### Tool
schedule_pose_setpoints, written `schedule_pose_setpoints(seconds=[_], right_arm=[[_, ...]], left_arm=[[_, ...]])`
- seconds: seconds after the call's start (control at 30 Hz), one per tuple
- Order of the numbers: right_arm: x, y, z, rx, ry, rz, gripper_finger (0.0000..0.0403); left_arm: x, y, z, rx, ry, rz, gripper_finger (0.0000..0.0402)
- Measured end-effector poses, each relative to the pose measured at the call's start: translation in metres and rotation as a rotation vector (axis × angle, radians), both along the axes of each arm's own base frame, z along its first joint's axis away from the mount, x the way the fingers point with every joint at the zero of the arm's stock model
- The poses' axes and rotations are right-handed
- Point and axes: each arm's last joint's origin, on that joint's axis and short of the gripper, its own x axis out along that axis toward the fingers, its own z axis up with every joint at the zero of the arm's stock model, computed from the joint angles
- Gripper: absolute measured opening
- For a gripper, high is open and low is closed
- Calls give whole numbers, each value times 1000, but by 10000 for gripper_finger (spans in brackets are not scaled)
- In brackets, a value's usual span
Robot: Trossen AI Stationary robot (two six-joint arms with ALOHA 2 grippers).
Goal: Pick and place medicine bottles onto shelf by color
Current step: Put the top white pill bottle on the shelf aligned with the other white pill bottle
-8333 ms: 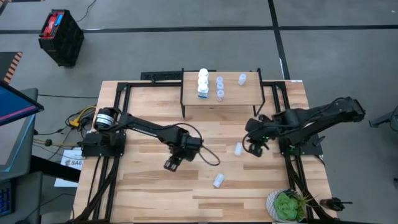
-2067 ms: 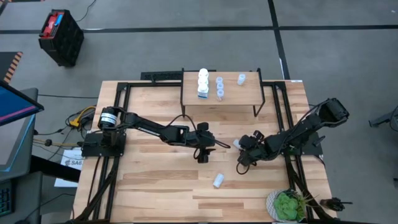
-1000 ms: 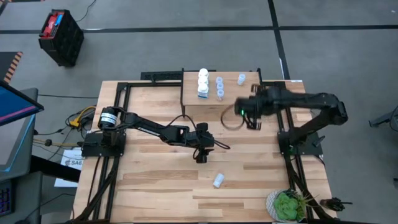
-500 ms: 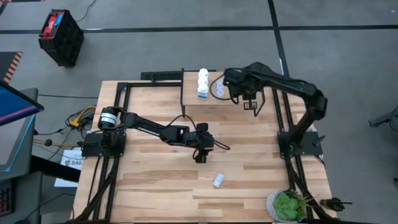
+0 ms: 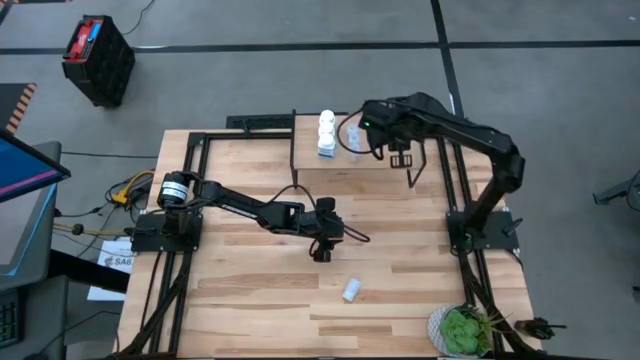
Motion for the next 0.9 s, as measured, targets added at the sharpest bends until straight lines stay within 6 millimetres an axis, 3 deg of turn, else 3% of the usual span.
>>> schedule_pose_setpoints(seconds=[0.17, 0.33, 0.47, 0.63, 0.9], right_arm=[[-9, 28, 5, 10, -46, 32, 140], [-21, 58, -11, 20, 4, 102, 139], [-32, 71, -28, -81, 137, 193, 142], [-33, 78, -45, -240, 379, 380, 141], [-21, 68, -61, -183, 583, 530, 144]], left_arm=[[0, 0, 0, -1, 1, 1, 194], [0, 0, 0, -2, 6, 2, 194], [-2, 0, -2, 2, 27, 0, 194], [-3, 0, -3, 3, 44, 0, 194], [-4, 0, -3, 4, 51, -2, 194]])
